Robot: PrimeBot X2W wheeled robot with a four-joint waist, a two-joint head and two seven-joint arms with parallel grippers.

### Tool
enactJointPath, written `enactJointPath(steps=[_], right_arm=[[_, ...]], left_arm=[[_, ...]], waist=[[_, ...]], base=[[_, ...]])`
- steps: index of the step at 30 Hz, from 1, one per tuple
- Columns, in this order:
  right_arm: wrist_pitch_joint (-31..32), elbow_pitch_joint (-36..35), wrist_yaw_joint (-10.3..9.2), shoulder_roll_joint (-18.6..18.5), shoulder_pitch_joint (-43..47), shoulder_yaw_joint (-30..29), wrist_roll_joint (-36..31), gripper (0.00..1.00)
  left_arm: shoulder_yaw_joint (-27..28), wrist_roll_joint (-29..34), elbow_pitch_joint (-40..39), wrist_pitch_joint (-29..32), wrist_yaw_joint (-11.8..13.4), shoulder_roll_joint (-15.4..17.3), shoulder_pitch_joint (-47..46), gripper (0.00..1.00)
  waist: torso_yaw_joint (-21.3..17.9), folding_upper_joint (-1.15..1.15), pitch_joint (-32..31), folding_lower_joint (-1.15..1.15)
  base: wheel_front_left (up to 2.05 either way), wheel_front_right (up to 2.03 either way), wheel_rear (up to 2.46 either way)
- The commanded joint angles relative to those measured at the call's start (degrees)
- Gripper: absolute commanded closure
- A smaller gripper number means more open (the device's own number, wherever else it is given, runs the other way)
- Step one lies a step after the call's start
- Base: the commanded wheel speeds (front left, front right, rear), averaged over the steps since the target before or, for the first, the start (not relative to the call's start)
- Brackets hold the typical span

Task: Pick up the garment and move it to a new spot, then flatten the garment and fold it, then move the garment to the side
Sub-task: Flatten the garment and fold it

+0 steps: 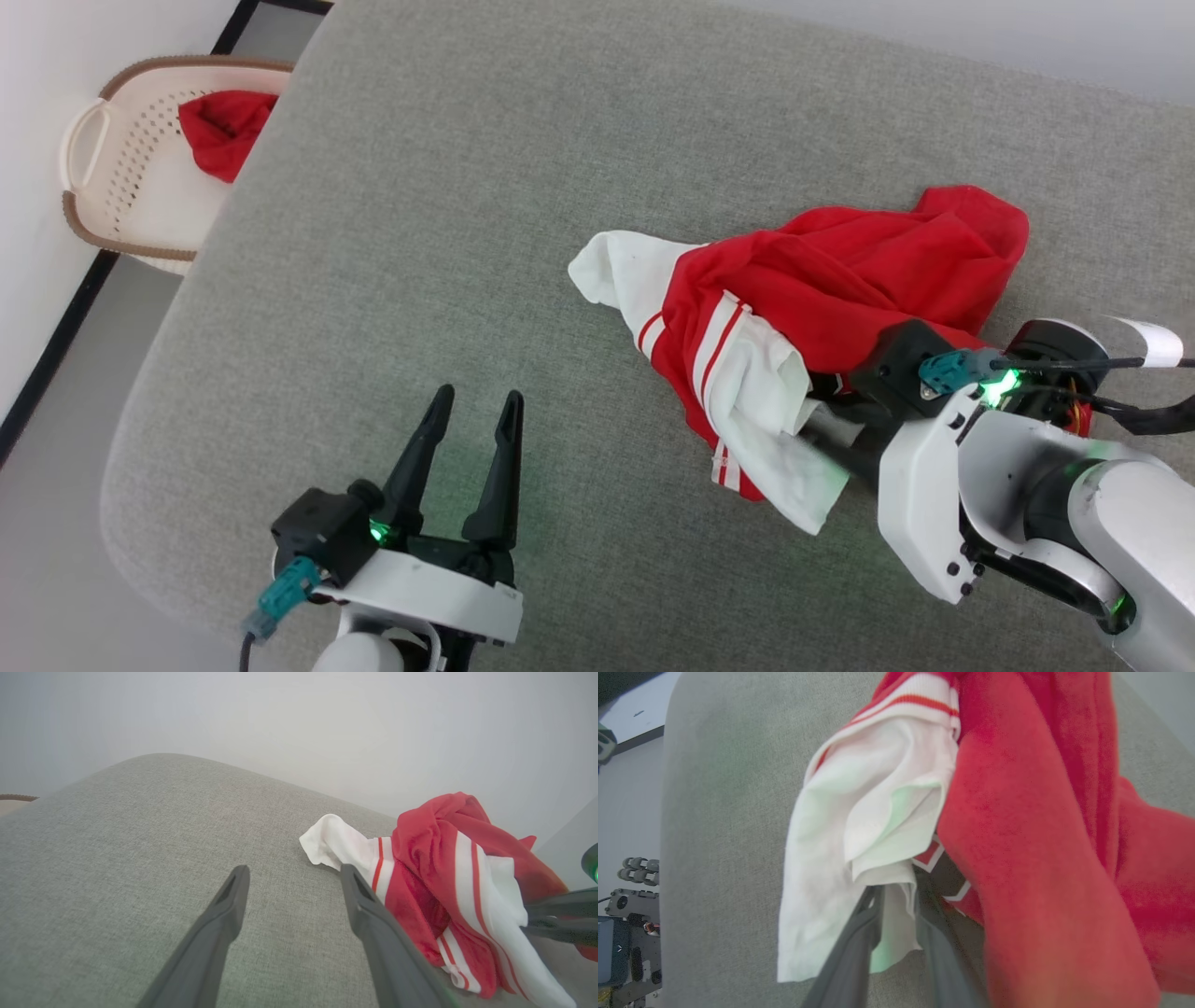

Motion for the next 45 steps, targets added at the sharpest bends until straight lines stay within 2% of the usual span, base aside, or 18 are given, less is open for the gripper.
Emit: enactJointPath(steps=[1, 8, 13, 16, 21, 26, 28, 29, 30, 38, 45], right_arm=[[-0.6, 0.2, 0.02, 0.4, -0.6, 0.1, -0.3, 1.0], [-2.5, 1.1, 0.02, 1.0, -0.2, -0.3, 0.6, 1.0], [-4.6, 0.9, 0.02, 0.9, 2.8, -4.9, 2.3, 1.0], [-5.7, 0.2, 0.02, 0.3, 6.5, -11.1, 3.1, 1.0], [-5.6, -1.4, 0.02, 0.4, 14.6, -25.1, 4.6, 1.0], [-3.5, -1.0, 0.02, 3.0, 20.3, -39.0, 6.1, 1.0], [-2.9, -0.4, 0.02, 3.9, 20.9, -41.1, 5.9, 1.0], [-1.9, 1.6, 0.02, 5.3, 21.6, -45.3, 5.4, 1.0], [-1.9, 1.6, 0.02, 5.3, 21.6, -45.3, 5.4, 1.0], [0.7, 10.9, 0.02, 10.1, 21.1, -59.8, -4.2, 1.0], [1.5, 16.9, 0.02, 14.1, 19.9, -67.5, -14.8, 1.0]], left_arm=[[0.1, 0.0, 0.1, 0.0, -0.1, 0.0, -0.5, 0.0], [0.4, -0.2, 0.3, 0.0, -0.1, 0.5, -0.3, 0.0], [1.0, -0.2, 0.5, 0.0, -0.1, 1.1, 0.7, 0.0], [1.5, 0.0, 0.3, 0.0, -0.1, 1.5, 1.5, 0.0], [2.1, 0.2, -0.3, 0.0, -0.1, 2.3, 2.4, 0.0], [1.8, 0.3, -0.8, 0.0, -0.1, 3.1, 2.3, 0.0], [1.7, 0.3, -0.8, 0.0, -0.1, 3.2, 2.1, 0.0], [1.2, 0.3, -0.6, 0.0, -0.1, 3.4, 1.6, 0.0], [1.2, 0.3, -0.6, 0.0, -0.1, 3.4, 1.6, 0.0], [0.3, -0.2, -0.3, 0.0, -0.1, 4.1, 0.7, 0.0], [0.1, -0.4, -0.1, 0.0, -0.1, 4.6, 0.8, 0.0]], waist=[[-0.1, 0.0, 0.0, 0.0], [-1.0, 0.0, -0.6, 0.0], [-2.3, 0.0, -2.1, 0.0], [-3.7, 0.0, -3.1, 0.0], [-6.2, 0.0, -4.1, 0.0], [-8.7, 0.0, -4.2, 0.0], [-9.1, 0.0, -4.1, 0.0], [-9.5, 0.0, -4.1, 0.0], [-9.5, 0.0, -4.1, 0.0], [-9.6, 0.0, -3.6, 0.0], [-8.8, 0.0, -3.4, 0.0]], base=[[0.0, 0.0, 0.0], [0.0, 0.0, 0.0], [0.0, 0.0, 0.0], [0.0, 0.0, 0.0], [0.0, 0.0, 0.0], [0.0, 0.0, 0.0], [0.0, 0.0, 0.0], [0.0, 0.0, 0.0], [0.0, 0.0, 0.0], [0.0, 0.0, 0.0], [0.0, 0.0, 0.0]])
